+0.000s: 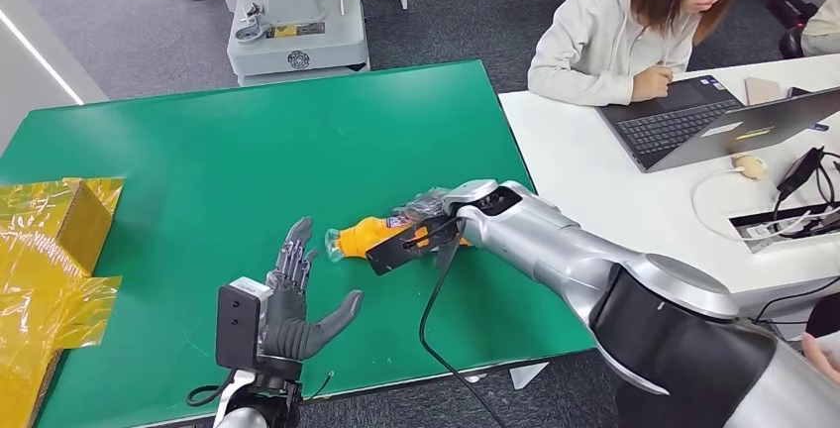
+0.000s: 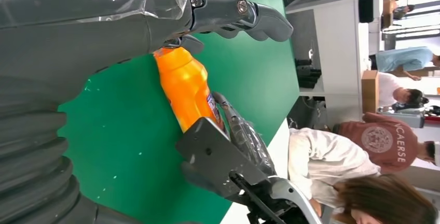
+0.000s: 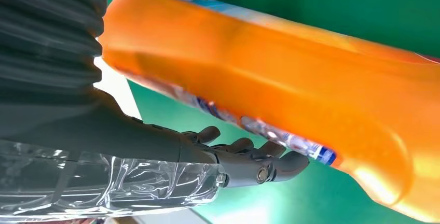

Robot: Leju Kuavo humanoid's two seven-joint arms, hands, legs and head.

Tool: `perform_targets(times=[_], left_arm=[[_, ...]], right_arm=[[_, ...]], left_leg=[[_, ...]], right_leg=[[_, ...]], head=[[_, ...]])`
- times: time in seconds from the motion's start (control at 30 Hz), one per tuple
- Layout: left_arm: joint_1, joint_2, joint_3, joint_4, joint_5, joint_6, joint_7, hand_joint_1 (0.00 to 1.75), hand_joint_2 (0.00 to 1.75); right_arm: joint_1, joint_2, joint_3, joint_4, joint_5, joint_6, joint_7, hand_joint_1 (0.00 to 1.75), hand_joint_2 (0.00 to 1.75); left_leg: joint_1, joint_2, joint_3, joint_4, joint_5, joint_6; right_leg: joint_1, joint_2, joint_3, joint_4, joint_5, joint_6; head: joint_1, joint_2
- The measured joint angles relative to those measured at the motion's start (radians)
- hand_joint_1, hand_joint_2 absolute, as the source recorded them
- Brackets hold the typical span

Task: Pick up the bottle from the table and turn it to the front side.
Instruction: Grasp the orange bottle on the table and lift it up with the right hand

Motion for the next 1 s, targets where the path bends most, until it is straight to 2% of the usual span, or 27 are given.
perform_targets(times=[0.4,1.0], left_arm=[[0.004,-0.003,0.012,0.003,-0.031,0.004,0.003,0.00,1.75],[0.007,-0.007,0.027,0.008,-0.034,0.010,0.003,0.00,1.75]], right_arm=[[0.001,0.013,0.056,0.014,0.078,-0.061,0.048,0.00,1.75],[0.003,0.020,0.092,0.025,0.108,-0.070,0.066,0.00,1.75]], left_leg=[[0.000,0.000,0.000,0.000,0.000,0.000],[0.000,0.000,0.000,0.000,0.000,0.000]], right_leg=[[0.000,0.000,0.000,0.000,0.000,0.000],[0.000,0.000,0.000,0.000,0.000,0.000]], head=[[0.000,0.000],[0.000,0.000]])
